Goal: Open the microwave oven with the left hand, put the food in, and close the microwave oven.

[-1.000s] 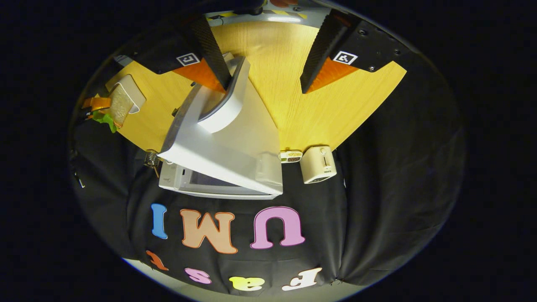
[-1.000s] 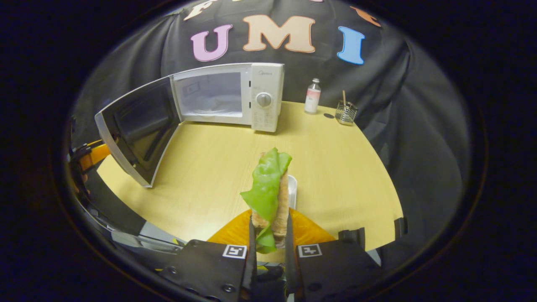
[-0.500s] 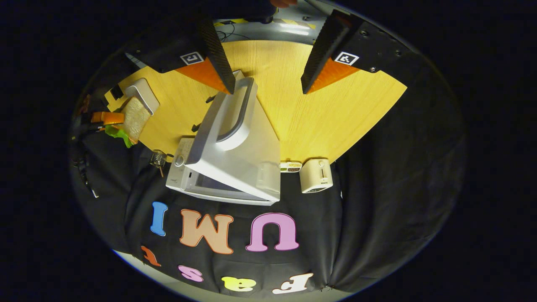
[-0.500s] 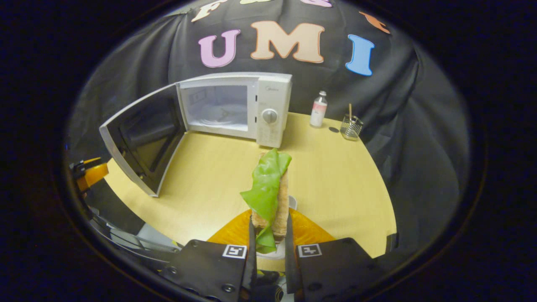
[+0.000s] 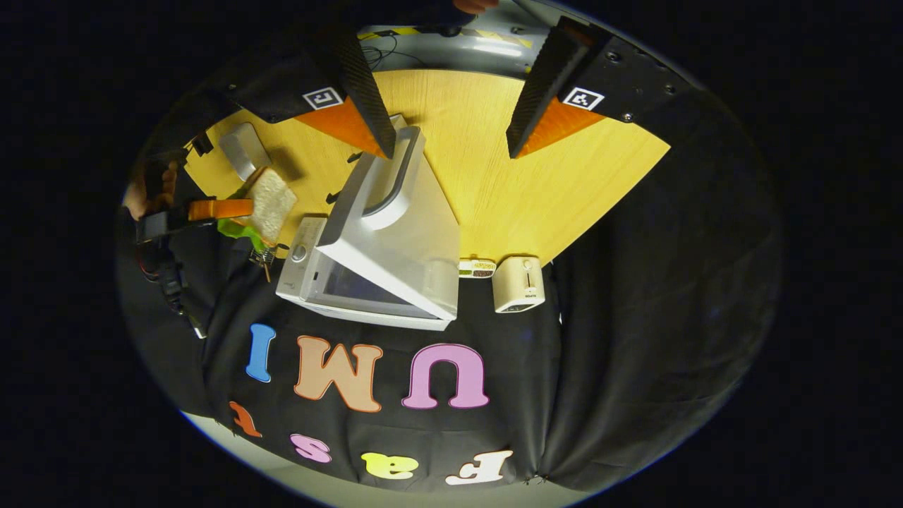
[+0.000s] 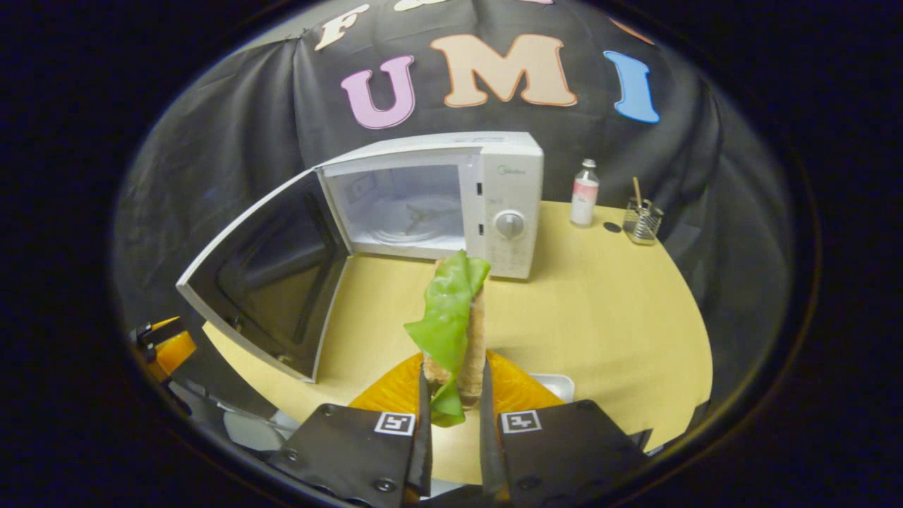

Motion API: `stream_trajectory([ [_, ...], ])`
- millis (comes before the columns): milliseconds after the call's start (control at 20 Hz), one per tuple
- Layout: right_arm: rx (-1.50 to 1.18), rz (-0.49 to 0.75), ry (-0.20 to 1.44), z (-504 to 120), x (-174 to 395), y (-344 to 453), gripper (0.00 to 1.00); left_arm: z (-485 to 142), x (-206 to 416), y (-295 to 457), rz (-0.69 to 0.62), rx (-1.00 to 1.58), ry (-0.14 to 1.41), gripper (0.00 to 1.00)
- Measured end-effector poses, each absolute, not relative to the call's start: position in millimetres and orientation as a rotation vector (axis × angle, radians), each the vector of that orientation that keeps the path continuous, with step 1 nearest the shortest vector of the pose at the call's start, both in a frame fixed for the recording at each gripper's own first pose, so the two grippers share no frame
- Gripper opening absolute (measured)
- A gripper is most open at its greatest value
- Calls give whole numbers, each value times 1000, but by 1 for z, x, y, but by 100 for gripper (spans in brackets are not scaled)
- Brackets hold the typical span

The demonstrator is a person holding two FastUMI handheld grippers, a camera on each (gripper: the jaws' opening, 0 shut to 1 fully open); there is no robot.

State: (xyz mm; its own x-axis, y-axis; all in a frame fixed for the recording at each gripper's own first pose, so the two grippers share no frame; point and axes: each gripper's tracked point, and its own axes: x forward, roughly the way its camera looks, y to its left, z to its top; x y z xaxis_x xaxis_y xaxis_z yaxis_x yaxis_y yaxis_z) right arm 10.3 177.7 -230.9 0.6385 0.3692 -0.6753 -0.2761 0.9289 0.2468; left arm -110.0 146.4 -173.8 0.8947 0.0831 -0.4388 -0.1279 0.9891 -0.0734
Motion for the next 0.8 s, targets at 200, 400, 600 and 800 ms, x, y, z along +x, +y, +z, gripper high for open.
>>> stream_trajectory([
  [200, 207, 380, 810, -233, 46, 223, 30, -151, -104, 156, 104, -112, 396, 97],
  [400, 327, 326, 824, -246, 82, 266, 23, -145, -99, 164, 71, -107, 366, 97],
  [600, 483, 256, 823, -252, 123, 306, 29, -147, -98, 174, 27, -83, 372, 97],
  [800, 736, 133, 788, -251, 173, 342, 23, -157, -104, 187, 15, -98, 404, 97],
])
